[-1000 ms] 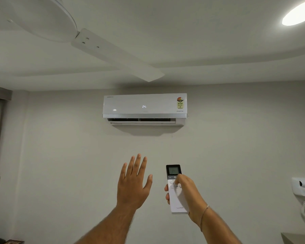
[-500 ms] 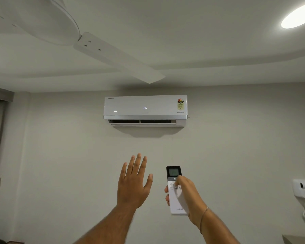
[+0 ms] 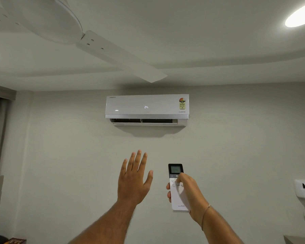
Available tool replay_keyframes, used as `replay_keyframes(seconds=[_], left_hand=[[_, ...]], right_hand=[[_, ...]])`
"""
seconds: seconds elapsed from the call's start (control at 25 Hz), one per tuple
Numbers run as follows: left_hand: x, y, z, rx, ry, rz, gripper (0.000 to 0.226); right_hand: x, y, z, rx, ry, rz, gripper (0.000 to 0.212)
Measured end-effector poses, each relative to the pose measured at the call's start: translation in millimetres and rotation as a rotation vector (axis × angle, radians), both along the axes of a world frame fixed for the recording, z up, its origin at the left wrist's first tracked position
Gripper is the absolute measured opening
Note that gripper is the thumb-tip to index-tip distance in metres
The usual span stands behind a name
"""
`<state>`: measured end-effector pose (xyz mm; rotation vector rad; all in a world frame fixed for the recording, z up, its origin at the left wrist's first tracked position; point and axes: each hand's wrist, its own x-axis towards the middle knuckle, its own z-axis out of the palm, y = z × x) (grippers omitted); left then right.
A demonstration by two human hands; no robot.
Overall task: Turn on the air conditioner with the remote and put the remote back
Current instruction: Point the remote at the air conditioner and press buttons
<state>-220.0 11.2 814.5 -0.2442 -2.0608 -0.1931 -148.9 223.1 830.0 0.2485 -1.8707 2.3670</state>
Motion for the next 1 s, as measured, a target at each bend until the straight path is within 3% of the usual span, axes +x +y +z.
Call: replay_keyframes(seconds=[1.0], left_hand=[[-2.2,-1.8,-4.5,0.021,0.002,-0.013,0.072]], right_hand=[[-2.9,-9.2,3.3,0.035,-0.016,-0.014,0.038]])
